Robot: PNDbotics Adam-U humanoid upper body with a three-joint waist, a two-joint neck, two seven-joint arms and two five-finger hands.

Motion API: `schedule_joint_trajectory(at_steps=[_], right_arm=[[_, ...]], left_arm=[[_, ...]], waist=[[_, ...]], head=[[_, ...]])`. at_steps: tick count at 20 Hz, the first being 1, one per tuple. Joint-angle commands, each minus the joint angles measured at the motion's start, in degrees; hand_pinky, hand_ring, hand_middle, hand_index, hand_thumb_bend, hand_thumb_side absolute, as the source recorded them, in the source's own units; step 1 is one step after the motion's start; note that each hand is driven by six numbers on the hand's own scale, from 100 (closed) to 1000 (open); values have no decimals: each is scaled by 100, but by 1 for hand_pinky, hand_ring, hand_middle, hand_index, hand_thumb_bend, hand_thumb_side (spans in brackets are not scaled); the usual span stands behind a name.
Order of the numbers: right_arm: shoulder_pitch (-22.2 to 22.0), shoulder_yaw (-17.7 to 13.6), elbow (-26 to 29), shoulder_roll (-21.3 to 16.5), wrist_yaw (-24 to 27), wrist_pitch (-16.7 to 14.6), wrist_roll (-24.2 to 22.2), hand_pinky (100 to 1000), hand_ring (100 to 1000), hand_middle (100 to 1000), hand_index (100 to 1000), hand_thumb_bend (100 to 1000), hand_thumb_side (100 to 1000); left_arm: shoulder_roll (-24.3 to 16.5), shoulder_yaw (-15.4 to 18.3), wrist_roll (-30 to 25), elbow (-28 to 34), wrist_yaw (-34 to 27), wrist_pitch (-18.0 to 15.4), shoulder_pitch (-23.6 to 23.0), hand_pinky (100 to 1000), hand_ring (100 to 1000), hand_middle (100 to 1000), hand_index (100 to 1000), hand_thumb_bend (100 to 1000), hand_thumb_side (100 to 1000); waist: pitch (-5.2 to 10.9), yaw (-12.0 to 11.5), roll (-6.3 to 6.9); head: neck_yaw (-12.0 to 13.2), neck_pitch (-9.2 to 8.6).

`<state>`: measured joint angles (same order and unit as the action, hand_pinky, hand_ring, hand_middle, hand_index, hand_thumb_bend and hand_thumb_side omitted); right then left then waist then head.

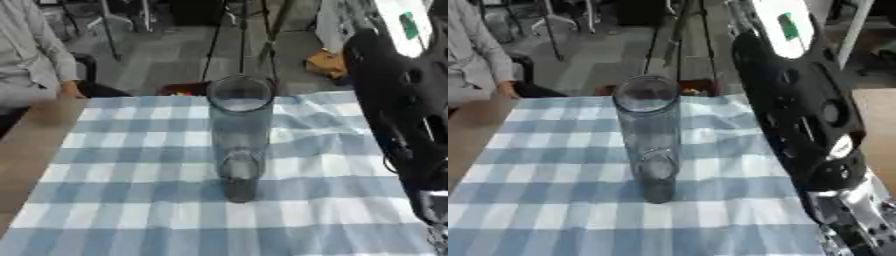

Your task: Arrange flowers into the vase.

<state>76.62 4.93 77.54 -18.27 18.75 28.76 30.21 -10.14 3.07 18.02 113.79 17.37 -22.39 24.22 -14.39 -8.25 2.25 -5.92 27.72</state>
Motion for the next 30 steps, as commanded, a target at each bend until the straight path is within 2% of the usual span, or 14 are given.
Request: schedule_joint_trajectory(at_steps=[1, 11, 20, 24, 30], right_arm=[[88, -57, 158, -26, 105, 78, 51, 654, 258, 100, 126, 100, 138], [-16, -18, 224, -31, 151, 142, 47, 667, 261, 100, 127, 100, 137], [15, -151, 363, 65, 248, -22, 155, 606, 251, 100, 128, 100, 133], [21, -230, 501, 114, 363, -220, 287, 572, 247, 100, 127, 100, 130], [-70, -158, 624, 112, 135, -915, 36, 541, 244, 100, 126, 100, 118]], left_arm=[[-104, 5, -4, 80, -3, 2, 65, 552, 730, 817, 883, 219, 1000], [-94, 11, 12, 80, 1, -6, 61, 552, 730, 817, 883, 219, 1000], [-78, 0, 1, 80, -15, 2, 74, 551, 730, 817, 883, 218, 1000], [-66, -9, -16, 80, -24, 2, 85, 551, 730, 817, 883, 217, 1000], [-52, -4, -21, 80, -39, 9, 81, 549, 730, 817, 883, 217, 1000]], waist=[[125, -8, -3], [117, -21, -23], [90, -82, -16], [84, -121, -14], [51, -157, 3]], head=[[-10, 30], [3, 13], [-16, -29], [-24, -67], [-20, -139]])
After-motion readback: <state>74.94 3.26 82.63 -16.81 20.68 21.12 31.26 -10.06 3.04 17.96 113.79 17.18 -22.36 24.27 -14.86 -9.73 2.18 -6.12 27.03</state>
